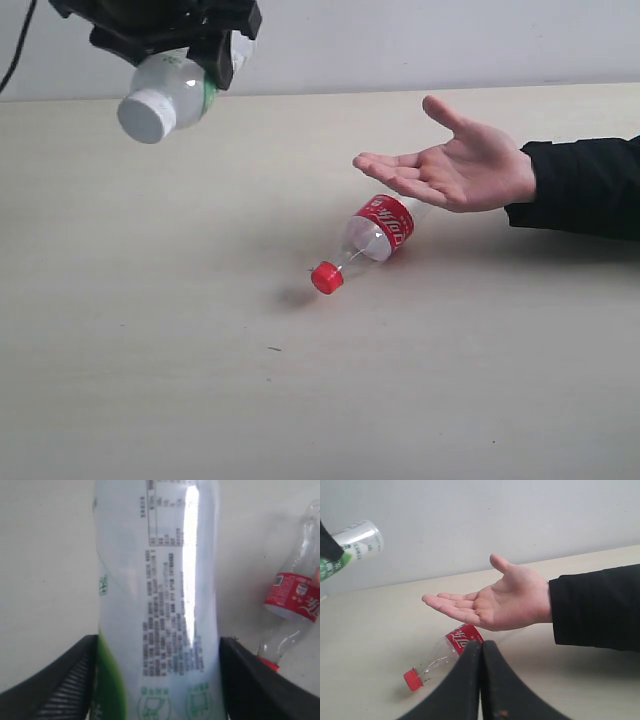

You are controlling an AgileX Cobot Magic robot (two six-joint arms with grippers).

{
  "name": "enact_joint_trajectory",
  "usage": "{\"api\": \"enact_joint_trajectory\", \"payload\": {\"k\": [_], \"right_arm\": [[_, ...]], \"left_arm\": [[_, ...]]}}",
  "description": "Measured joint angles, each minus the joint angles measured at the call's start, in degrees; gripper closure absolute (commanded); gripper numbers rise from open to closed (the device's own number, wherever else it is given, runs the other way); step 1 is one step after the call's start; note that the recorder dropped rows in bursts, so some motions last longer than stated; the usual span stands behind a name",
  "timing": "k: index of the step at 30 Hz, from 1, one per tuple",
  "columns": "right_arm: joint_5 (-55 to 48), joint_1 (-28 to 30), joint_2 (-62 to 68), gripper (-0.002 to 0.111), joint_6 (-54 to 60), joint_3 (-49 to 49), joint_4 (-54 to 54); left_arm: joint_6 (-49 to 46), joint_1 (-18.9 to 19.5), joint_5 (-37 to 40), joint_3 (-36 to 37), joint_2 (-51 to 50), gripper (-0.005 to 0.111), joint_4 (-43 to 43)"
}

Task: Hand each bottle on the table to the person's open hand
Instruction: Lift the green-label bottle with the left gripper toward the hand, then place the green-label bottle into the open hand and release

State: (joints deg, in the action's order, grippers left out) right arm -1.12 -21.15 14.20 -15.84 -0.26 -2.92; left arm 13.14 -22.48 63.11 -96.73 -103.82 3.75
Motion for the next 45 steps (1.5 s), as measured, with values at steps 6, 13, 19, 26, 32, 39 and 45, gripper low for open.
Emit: {"api": "enact_joint_trajectory", "payload": {"k": [6, 13, 19, 26, 32, 39, 45], "right_arm": [[0.0, 0.0, 0.0, 0.108, 0.0, 0.0, 0.0], [0.0, 0.0, 0.0, 0.108, 0.0, 0.0, 0.0], [0.0, 0.0, 0.0, 0.108, 0.0, 0.0, 0.0], [0.0, 0.0, 0.0, 0.108, 0.0, 0.0, 0.0], [0.0, 0.0, 0.0, 0.108, 0.0, 0.0, 0.0], [0.0, 0.0, 0.0, 0.108, 0.0, 0.0, 0.0], [0.0, 0.0, 0.0, 0.108, 0.0, 0.0, 0.0]], "left_arm": [[7.93, -3.45, -16.72, 22.64, 15.53, 0.107, 0.38], [13.2, -8.73, -24.22, 35.55, 25.26, 0.107, 0.38], [13.78, -9.86, -29.03, 35.88, 28.66, 0.107, -7.17], [23.24, -15.41, -29.89, 31.26, 20.6, 0.107, -5.45], [67.39, -29.0, -24.76, 26.1, 13.61, 0.107, 34.35], [92.91, -37.03, -20.2, 22.08, 7.46, 0.107, 54.08], [100.99, -38.99, -20.2, 17.35, 0.36, 0.107, 58.34]]}}
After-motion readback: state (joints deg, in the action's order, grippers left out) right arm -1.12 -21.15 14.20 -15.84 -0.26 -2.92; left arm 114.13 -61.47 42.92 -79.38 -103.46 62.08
